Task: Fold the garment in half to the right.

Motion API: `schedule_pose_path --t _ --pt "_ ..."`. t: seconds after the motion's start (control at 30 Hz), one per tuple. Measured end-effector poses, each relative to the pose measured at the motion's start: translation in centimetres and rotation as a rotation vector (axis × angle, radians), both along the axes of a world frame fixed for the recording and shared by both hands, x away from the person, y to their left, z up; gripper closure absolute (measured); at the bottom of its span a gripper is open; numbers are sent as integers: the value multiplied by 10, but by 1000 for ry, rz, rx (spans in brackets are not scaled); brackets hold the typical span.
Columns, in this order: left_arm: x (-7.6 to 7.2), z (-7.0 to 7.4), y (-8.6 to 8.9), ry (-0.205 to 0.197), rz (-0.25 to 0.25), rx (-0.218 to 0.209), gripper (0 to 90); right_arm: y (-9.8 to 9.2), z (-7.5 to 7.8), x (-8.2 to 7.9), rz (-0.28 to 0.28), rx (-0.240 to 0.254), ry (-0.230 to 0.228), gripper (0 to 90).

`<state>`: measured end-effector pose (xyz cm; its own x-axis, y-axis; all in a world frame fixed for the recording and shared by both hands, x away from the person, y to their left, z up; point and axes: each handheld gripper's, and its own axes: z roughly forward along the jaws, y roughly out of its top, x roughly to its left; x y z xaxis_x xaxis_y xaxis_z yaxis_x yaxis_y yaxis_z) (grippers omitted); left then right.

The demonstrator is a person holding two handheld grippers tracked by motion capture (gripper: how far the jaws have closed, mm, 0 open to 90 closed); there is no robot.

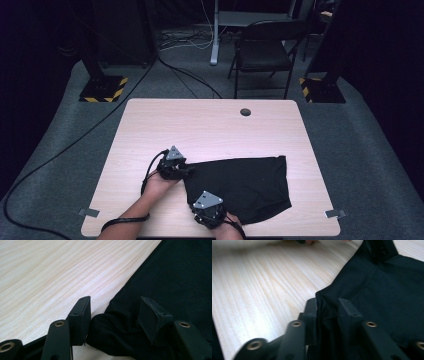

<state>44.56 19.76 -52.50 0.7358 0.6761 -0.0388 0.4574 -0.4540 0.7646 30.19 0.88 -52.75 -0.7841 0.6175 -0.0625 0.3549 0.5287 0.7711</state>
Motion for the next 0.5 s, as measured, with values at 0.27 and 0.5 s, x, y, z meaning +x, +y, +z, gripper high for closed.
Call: schedule_pose_path --t 0.27,0.5 --pt "1 2 4 29 -5 -13 421 -2 0 1 -16 -16 -17 823" --pt "-2 5 7 58 17 -15 434 -4 0 3 -15 4 1 832"
